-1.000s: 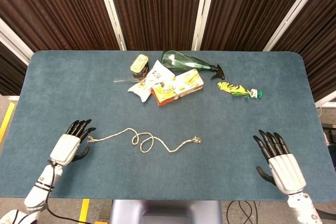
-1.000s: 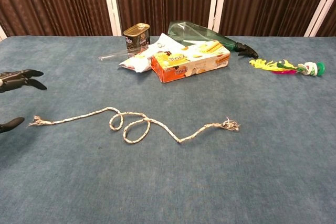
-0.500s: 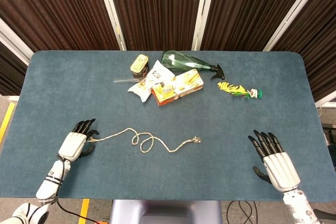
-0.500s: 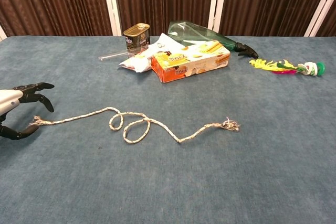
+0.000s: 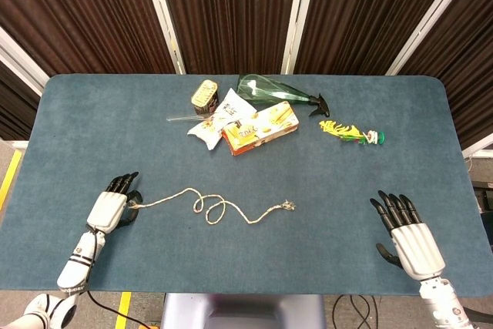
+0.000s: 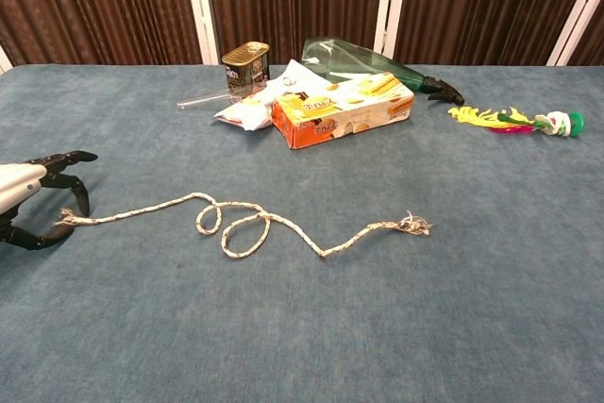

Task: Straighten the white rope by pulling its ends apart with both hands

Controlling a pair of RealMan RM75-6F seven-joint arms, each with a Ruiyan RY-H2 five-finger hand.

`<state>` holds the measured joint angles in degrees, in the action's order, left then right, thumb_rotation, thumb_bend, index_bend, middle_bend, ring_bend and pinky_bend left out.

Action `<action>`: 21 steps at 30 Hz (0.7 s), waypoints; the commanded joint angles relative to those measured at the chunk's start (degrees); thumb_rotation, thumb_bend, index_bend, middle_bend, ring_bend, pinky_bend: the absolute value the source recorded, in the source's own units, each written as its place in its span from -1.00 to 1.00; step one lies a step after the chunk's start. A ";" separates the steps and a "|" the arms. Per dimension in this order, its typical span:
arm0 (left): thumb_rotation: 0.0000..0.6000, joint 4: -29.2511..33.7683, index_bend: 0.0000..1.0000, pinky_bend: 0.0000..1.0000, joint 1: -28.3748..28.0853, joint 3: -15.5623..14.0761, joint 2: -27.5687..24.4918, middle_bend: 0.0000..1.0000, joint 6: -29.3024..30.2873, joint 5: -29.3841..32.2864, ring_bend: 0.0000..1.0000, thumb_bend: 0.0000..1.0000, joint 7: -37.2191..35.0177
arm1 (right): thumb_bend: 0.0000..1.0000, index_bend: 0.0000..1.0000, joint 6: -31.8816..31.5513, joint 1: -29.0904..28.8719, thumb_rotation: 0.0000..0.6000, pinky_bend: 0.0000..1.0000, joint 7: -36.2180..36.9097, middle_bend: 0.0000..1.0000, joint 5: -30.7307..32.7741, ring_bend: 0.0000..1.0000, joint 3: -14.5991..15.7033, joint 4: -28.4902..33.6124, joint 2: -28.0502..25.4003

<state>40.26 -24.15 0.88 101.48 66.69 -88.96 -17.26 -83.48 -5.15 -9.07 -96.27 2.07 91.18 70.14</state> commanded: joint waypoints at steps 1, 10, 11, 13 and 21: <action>1.00 -1.13 -0.02 -0.77 -0.05 -0.20 0.69 -1.00 0.19 0.06 -1.00 -0.12 -0.36 | -0.34 -1.00 0.07 0.07 1.00 -1.00 -0.18 -1.00 0.22 -1.00 0.03 0.01 0.03; 1.00 -3.37 0.19 -0.76 -0.25 -0.17 1.85 -0.97 0.53 0.55 -1.00 -0.12 -1.86 | -0.34 -1.00 0.18 0.08 1.00 -1.00 -1.18 -1.00 0.78 -1.00 -0.11 -0.06 0.47; 1.00 -3.43 0.20 -0.76 -0.28 -0.25 1.85 -0.97 0.53 0.50 -1.00 -0.12 -1.91 | -0.34 -1.00 0.39 -0.01 1.00 -1.00 -1.34 -1.00 0.86 -1.00 -0.11 -0.09 0.54; 1.00 -3.46 0.19 -0.76 -0.61 -0.83 1.48 -0.97 0.41 -0.11 -1.00 -0.12 -2.42 | -0.34 -1.00 1.03 -0.34 1.00 -1.00 -1.78 -1.00 1.23 -1.00 -0.28 0.07 0.58; 1.00 -1.76 0.17 -0.76 -0.42 -1.70 -0.61 -1.00 2.44 -1.10 -1.00 -0.11 -3.77 | -0.34 -0.97 5.91 -4.24 1.00 -1.00 -4.64 -1.00 1.79 -1.00 -1.99 0.91 1.43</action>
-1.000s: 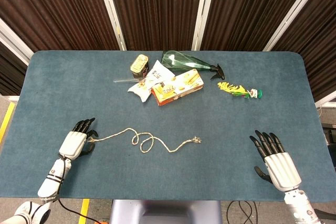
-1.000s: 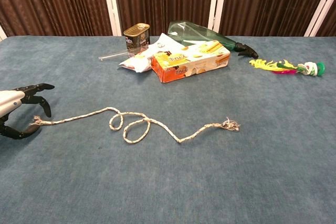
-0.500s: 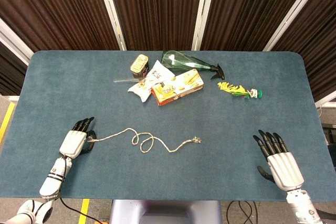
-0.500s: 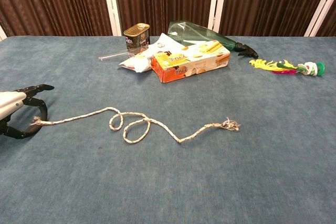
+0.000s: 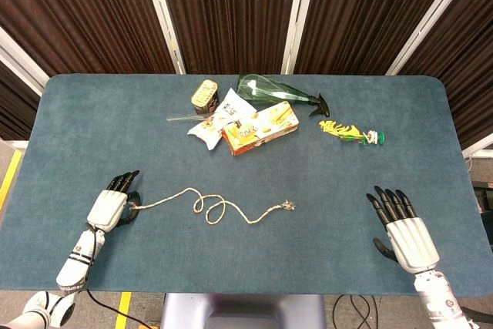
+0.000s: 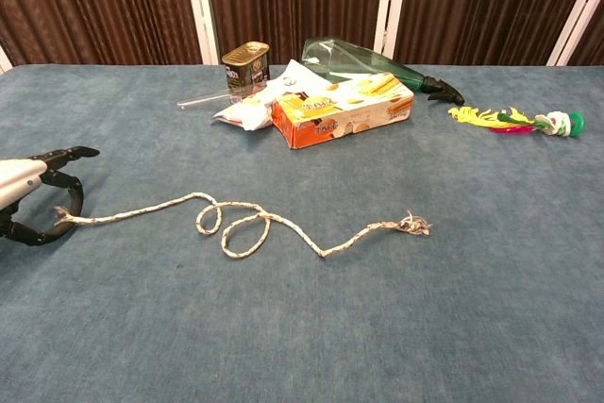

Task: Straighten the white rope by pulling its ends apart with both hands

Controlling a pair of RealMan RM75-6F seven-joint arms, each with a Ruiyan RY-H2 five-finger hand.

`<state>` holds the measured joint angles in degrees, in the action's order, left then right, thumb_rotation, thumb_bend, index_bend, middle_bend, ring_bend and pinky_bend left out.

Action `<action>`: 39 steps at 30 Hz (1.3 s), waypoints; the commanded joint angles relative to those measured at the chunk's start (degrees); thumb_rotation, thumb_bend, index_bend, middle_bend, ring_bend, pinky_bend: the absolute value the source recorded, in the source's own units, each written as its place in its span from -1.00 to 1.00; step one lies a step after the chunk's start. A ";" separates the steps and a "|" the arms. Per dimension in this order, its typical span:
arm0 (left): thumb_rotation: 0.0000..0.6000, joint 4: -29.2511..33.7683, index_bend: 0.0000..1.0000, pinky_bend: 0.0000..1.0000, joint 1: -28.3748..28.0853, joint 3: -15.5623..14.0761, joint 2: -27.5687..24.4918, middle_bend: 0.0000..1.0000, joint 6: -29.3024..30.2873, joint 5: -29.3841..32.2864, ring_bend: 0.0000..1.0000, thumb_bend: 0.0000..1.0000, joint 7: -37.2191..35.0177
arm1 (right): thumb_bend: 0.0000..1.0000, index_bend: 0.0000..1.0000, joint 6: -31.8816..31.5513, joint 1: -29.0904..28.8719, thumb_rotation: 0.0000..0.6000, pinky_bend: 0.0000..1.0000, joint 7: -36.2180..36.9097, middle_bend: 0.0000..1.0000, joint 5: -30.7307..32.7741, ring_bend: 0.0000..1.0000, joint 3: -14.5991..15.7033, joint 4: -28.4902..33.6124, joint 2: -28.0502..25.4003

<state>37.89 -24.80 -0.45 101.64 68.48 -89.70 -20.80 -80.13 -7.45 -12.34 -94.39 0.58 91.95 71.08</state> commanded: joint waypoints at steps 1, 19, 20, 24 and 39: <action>1.00 0.98 0.17 -0.76 0.26 -0.84 -1.38 -1.00 0.59 -0.74 -1.00 -0.12 -0.31 | -0.34 -0.90 3.55 -2.69 1.00 -1.00 -1.79 -1.00 -0.31 -1.00 -0.56 0.20 0.70; 1.00 11.45 0.18 -0.82 1.21 -1.22 -9.62 -1.00 1.10 -0.01 -1.00 -0.12 3.93 | -0.34 0.06 22.23 -17.55 1.00 -1.00 -13.56 -1.00 8.66 -1.00 -7.94 -4.01 13.30; 1.00 11.78 0.18 -0.82 1.27 -1.11 -9.76 -1.00 1.35 0.05 -1.00 -0.12 4.17 | -0.34 0.06 22.91 -18.24 1.00 -1.00 -14.28 -1.00 9.45 -1.00 -8.32 -4.54 14.11; 1.00 12.72 0.19 -0.83 1.43 -0.77 -10.23 -1.00 1.74 0.38 -1.00 -0.12 4.67 | -0.31 0.06 24.78 -20.97 1.00 -1.00 -16.33 -1.00 11.97 -1.00 -9.65 -7.73 18.02; 1.00 13.75 0.18 -0.86 1.53 -0.25 -10.66 -1.00 1.15 1.35 -1.00 -0.12 5.79 | -0.20 0.11 29.95 -27.37 1.00 -1.00 -20.38 -1.00 20.86 -1.00 -10.44 -15.06 26.45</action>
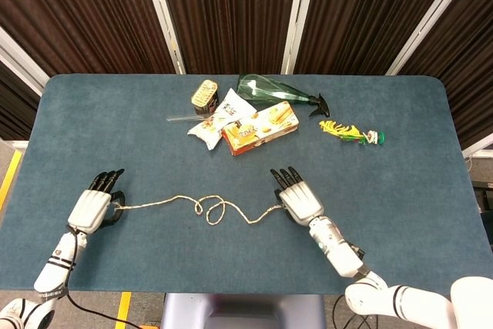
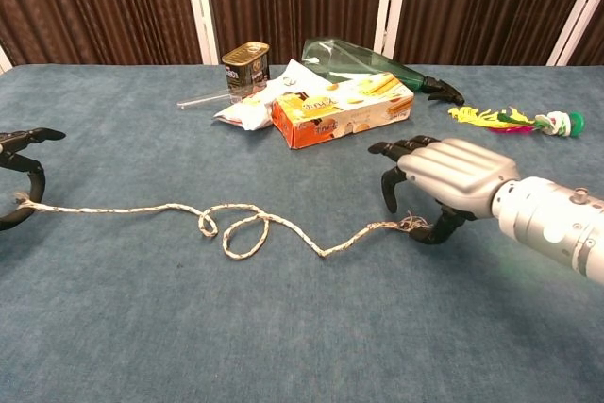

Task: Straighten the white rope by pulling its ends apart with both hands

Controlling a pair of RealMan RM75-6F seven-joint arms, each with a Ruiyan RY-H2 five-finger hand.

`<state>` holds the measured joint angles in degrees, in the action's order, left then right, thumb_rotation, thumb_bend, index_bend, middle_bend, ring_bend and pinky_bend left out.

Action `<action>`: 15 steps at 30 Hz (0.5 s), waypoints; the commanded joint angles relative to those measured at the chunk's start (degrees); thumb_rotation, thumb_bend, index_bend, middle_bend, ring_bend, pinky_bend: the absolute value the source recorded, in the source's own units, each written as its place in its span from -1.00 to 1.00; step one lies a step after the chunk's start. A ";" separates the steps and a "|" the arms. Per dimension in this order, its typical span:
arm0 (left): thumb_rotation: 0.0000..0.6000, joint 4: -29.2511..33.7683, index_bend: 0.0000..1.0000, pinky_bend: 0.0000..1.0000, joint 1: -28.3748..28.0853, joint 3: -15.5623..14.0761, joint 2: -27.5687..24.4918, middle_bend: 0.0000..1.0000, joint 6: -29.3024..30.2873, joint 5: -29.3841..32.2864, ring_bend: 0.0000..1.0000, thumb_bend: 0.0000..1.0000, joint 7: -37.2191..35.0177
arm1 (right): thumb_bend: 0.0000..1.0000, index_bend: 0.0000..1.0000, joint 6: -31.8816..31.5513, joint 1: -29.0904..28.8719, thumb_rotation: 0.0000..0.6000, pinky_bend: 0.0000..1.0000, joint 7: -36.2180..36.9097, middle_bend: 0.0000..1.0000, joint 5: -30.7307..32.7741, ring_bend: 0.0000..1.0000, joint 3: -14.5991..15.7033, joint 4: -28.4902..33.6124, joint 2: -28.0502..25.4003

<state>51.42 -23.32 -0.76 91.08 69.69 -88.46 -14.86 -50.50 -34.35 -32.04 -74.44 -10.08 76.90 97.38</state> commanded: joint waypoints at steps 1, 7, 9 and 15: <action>1.00 0.46 0.18 -0.86 0.02 0.10 -0.25 -1.00 -0.02 0.12 -1.00 -0.12 -0.28 | -0.19 0.12 0.24 -0.62 1.00 -1.00 -0.89 -1.00 1.36 -1.00 0.33 -0.10 0.29; 1.00 0.80 0.17 -0.86 0.03 0.19 -0.38 -1.00 0.02 0.18 -1.00 -0.12 -0.30 | -0.09 0.16 0.58 -1.82 1.00 -1.00 -1.74 -1.00 4.24 -1.00 0.22 -0.95 1.24; 1.00 0.79 0.17 -0.86 -0.04 0.21 -0.31 -1.00 -0.24 0.26 -1.00 -0.12 -0.43 | -0.08 0.17 0.74 -2.23 1.00 -1.00 -2.26 -1.00 4.91 -1.00 0.36 -1.24 1.52; 1.00 0.75 0.17 -0.86 -0.11 0.24 -0.30 -1.00 -0.49 0.35 -1.00 -0.12 -0.69 | -0.08 0.23 0.47 -2.98 1.00 -1.00 -3.00 -1.00 6.54 -1.00 1.00 -1.98 2.25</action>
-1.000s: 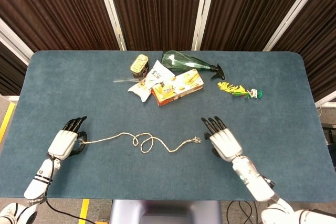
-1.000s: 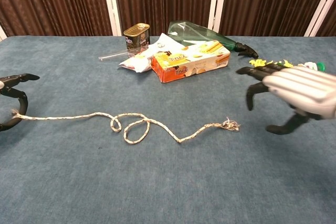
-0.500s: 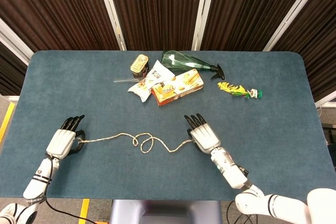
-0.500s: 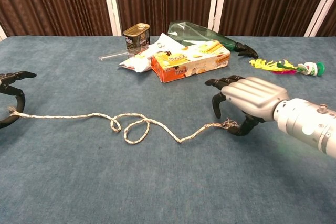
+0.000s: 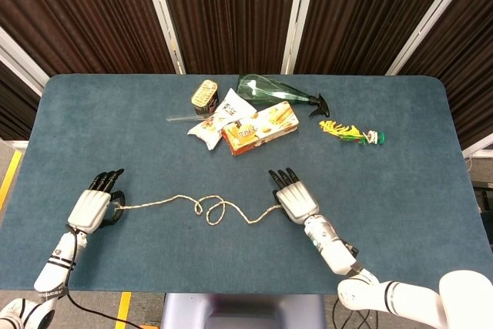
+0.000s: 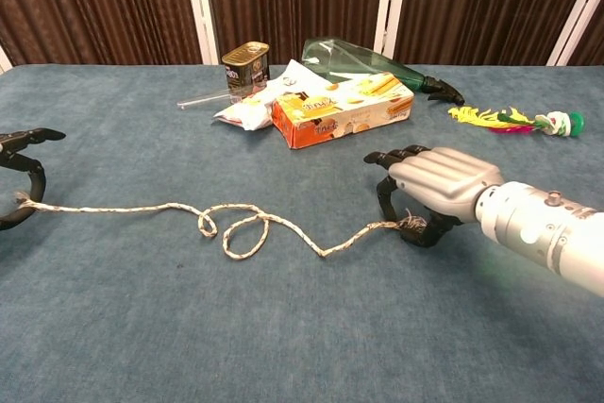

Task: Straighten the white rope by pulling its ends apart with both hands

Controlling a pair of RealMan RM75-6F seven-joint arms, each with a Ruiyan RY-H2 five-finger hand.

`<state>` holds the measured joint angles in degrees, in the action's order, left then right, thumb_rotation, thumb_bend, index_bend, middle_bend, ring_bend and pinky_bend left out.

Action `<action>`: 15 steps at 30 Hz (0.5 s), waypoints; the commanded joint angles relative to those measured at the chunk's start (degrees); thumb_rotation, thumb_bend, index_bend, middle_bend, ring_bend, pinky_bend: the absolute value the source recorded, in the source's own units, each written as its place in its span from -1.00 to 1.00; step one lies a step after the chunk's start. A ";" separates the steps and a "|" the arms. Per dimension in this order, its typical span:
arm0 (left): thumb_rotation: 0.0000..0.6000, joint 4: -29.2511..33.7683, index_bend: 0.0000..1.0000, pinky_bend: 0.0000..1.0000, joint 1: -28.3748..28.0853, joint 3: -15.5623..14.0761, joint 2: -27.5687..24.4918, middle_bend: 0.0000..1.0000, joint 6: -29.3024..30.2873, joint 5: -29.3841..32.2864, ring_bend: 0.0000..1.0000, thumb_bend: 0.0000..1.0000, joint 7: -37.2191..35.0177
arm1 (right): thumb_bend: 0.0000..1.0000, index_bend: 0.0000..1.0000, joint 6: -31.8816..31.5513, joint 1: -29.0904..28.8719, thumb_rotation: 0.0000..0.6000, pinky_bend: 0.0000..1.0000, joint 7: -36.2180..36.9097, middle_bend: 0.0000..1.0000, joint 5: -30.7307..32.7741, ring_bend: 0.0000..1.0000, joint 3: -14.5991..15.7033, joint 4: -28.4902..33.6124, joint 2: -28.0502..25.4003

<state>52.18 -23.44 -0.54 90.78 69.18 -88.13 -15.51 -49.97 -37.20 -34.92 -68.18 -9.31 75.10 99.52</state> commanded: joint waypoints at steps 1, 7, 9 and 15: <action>1.00 0.00 0.17 -0.86 0.01 0.03 -0.03 -1.00 -0.01 0.04 -1.00 -0.12 -0.08 | -0.08 0.24 -0.09 -0.21 1.00 -1.00 -0.18 -1.00 0.49 -1.00 0.46 -0.31 0.15; 1.00 0.01 0.17 -0.86 -0.02 0.07 -0.15 -1.00 -0.01 0.05 -1.00 -0.12 -0.37 | -0.04 0.39 -1.27 -0.40 1.00 -1.00 0.20 -0.97 0.77 -1.00 0.99 -0.67 0.22; 1.00 0.04 0.17 -0.86 -0.05 0.06 -0.21 -1.00 -0.05 0.03 -1.00 -0.12 -0.42 | 0.00 0.44 -1.53 -0.48 1.00 -1.00 0.34 -0.94 0.82 -1.00 1.11 -0.72 0.15; 1.00 0.07 0.17 -0.86 -0.07 -0.01 -0.28 -1.00 -0.10 -0.04 -1.00 -0.12 -0.56 | 0.04 0.50 -2.17 -0.72 1.00 -1.00 0.61 -0.89 1.23 -1.00 1.40 -0.88 -0.09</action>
<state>52.24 -23.50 -0.55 90.51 69.07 -88.16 -16.06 -52.14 -37.91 -34.32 -66.97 -7.92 74.24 99.43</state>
